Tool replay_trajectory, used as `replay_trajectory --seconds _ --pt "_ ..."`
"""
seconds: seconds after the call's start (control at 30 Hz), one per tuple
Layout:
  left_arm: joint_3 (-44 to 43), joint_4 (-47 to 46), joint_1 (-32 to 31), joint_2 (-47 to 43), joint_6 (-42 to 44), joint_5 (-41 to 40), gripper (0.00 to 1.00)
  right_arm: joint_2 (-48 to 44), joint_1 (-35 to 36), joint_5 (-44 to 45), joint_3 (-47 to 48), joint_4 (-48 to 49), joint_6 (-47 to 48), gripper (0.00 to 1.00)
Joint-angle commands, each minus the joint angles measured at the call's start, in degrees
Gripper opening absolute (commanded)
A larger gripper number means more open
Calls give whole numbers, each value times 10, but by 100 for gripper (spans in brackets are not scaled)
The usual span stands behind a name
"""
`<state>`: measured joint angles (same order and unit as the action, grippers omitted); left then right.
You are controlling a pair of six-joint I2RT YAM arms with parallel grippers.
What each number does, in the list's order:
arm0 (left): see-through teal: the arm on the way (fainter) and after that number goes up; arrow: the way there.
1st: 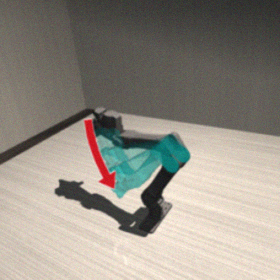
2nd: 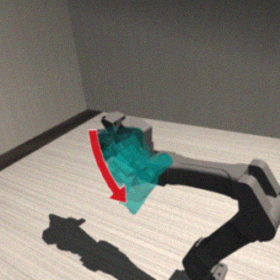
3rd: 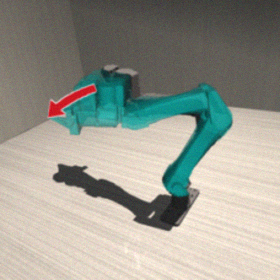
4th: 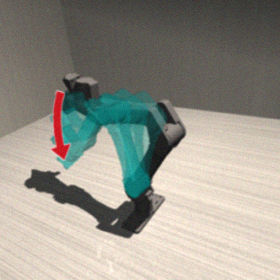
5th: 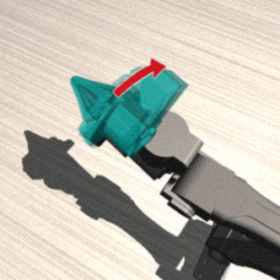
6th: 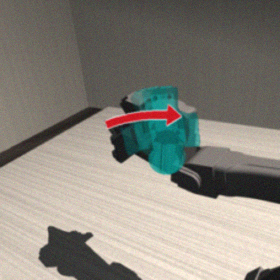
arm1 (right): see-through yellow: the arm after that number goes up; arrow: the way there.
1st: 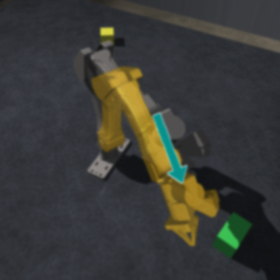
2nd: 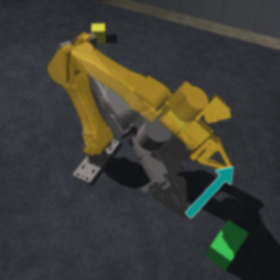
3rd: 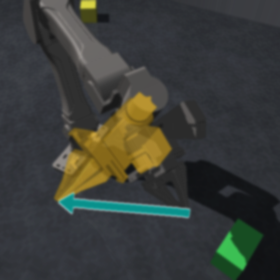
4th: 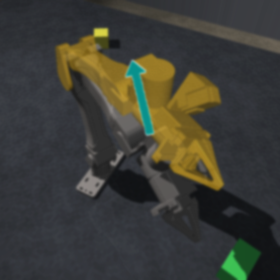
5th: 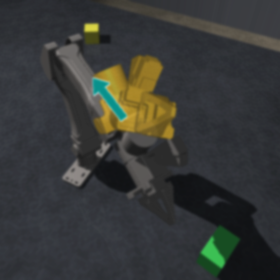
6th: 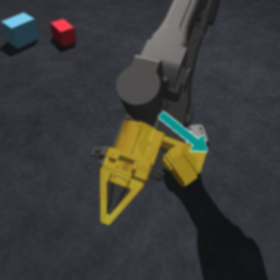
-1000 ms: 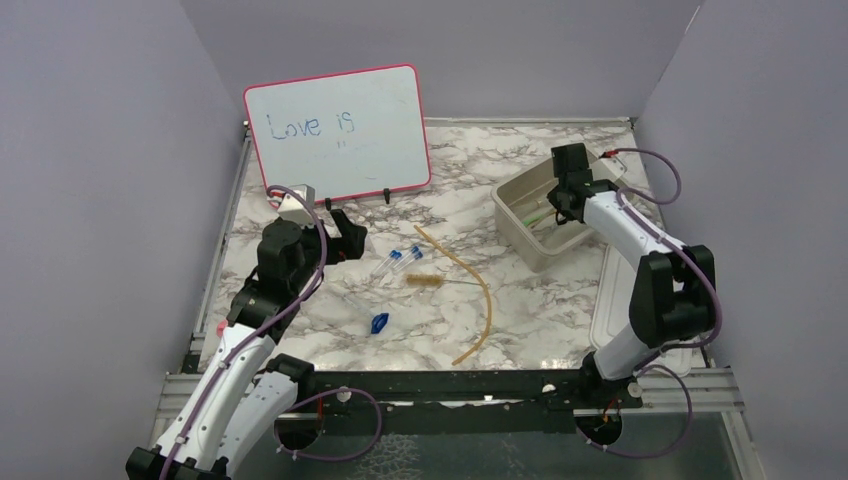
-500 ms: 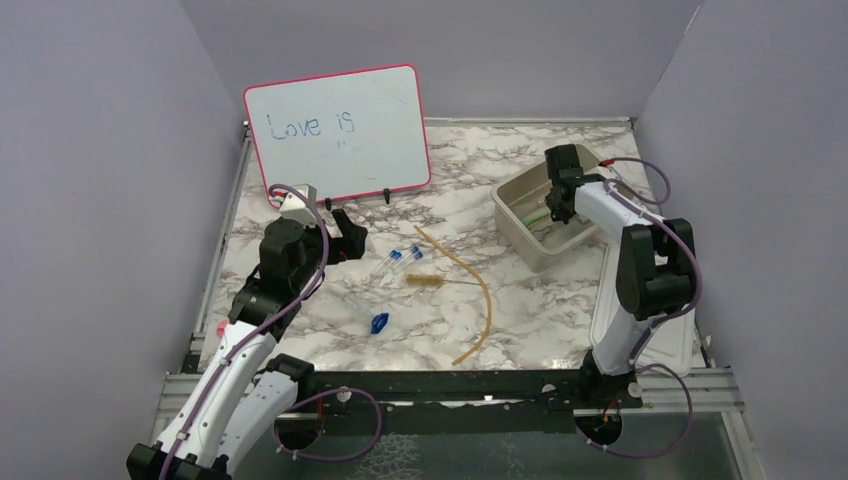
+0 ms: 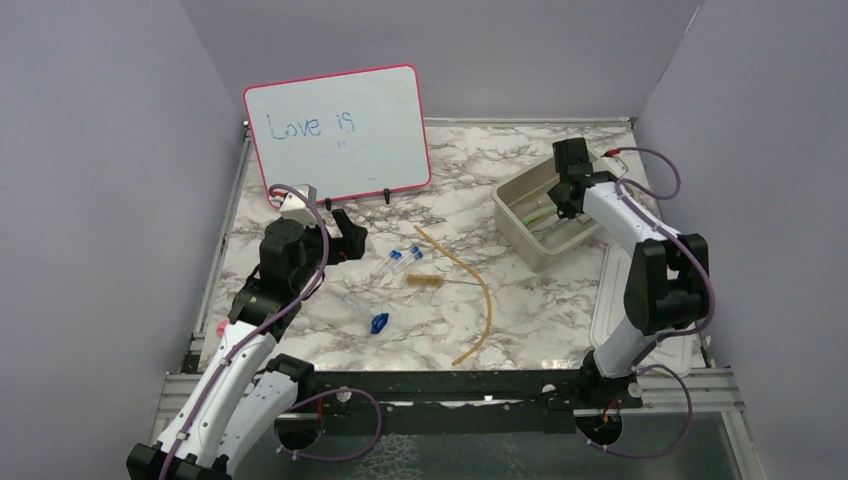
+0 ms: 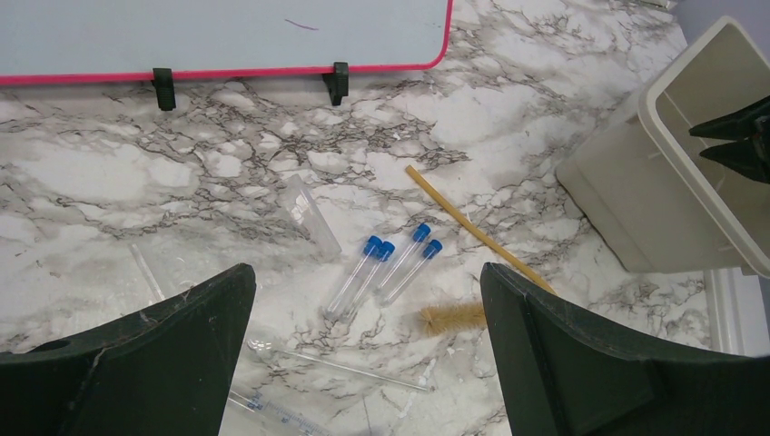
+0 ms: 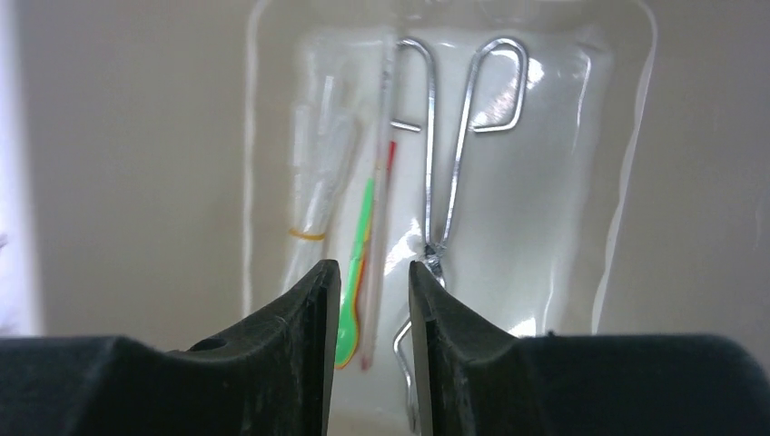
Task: Organize the chemistry lab equipment
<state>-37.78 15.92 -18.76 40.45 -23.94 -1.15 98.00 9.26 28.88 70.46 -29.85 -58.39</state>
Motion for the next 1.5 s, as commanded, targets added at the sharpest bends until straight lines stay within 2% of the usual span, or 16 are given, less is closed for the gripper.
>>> replay_trajectory --seconds 0.0,0.27,0.4,0.6,0.73,0.83,0.97,1.07,1.2,1.47 --pt "0 -7 -1 -4 3 -9 97 -65 -3 -30 27 -3 82 39" --pt "0 -8 -1 -4 3 -7 97 -164 17 -227 8 66 322 42" --pt "0 -7 -2 -7 5 -6 97 -209 94 -210 -10 94 409 49" --pt "1 -7 -1 -13 5 -19 97 -228 196 -281 -27 126 511 51" --pt "-2 1 -1 -14 3 -44 97 -225 305 -186 -76 186 576 52" --pt "-4 17 -1 -18 -3 -86 97 -208 349 -211 -116 221 613 52" --pt "-3 21 -1 -23 -7 -111 97 -185 362 -312 -164 240 639 56" --pt "-2 21 -1 -21 -8 -115 97 -164 365 -402 -185 229 696 55" --pt "-5 21 -1 -11 -9 -114 97 -129 369 -423 -183 206 731 52" --pt "-8 24 2 -5 -7 -130 97 -49 369 -389 -148 170 752 51"
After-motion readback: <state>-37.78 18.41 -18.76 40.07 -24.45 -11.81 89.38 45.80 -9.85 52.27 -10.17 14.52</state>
